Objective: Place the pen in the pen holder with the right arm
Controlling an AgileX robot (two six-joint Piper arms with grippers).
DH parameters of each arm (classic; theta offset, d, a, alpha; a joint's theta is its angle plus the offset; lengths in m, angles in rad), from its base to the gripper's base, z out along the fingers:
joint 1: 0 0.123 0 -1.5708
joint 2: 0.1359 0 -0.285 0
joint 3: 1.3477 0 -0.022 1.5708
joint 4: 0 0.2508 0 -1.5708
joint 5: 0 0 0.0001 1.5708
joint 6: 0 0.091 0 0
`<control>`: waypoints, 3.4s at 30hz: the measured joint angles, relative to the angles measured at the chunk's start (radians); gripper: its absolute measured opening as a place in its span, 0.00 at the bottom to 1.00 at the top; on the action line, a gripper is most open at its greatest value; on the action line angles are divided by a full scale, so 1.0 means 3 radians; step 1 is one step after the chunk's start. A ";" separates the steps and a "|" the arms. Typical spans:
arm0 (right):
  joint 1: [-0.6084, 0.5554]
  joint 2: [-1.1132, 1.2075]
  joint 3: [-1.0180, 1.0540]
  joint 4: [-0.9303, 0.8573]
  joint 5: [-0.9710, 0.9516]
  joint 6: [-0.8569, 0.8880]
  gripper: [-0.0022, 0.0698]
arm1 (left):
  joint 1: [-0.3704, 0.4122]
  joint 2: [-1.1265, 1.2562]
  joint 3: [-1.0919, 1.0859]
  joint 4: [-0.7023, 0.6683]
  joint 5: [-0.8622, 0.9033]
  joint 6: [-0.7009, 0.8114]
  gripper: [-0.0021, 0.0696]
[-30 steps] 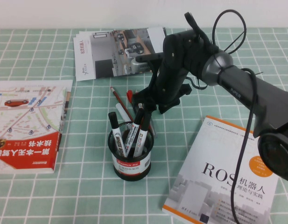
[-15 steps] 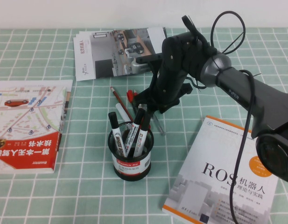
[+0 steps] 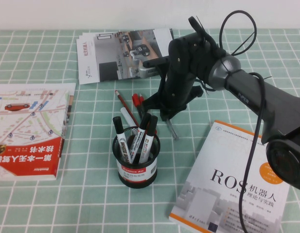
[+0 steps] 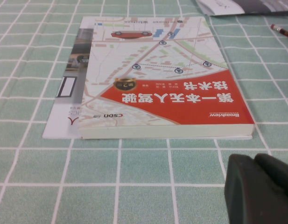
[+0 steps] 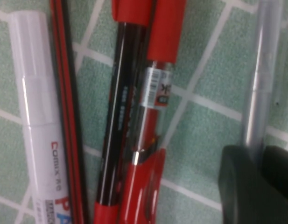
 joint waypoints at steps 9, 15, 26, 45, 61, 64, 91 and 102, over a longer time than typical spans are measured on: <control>0.0000 -0.0123 0.0025 -0.0182 0.0150 -0.0054 0.09 | 0.0000 0.0000 0.0000 0.0000 0.0000 0.0000 0.02; 0.0000 -0.0675 0.0416 -0.0287 0.0159 -0.0068 0.09 | 0.0000 0.0000 0.0000 0.0000 0.0000 0.0000 0.02; 0.0100 -0.2495 0.3156 -0.0244 -0.2166 -0.0004 0.09 | 0.0000 0.0000 0.0000 0.0000 0.0000 0.0000 0.02; 0.0757 -0.2941 0.5179 -0.0535 -0.6748 -0.0004 0.09 | 0.0000 0.0000 0.0000 0.0000 0.0000 0.0000 0.02; 0.0785 -0.2213 0.5077 -0.0778 -0.7386 0.0004 0.09 | 0.0000 0.0000 0.0000 0.0000 0.0000 0.0000 0.02; 0.0785 -0.2170 0.5016 -0.0807 -0.7311 0.0010 0.09 | 0.0000 0.0000 0.0000 0.0000 0.0000 0.0000 0.02; 0.0787 -0.2257 0.4987 -0.1013 -0.6692 0.0445 0.46 | 0.0000 0.0000 0.0000 0.0000 0.0000 0.0000 0.02; 0.0792 -0.3769 0.5144 -0.1735 -0.4612 0.1010 0.02 | 0.0000 0.0000 0.0000 0.0000 0.0000 0.0000 0.02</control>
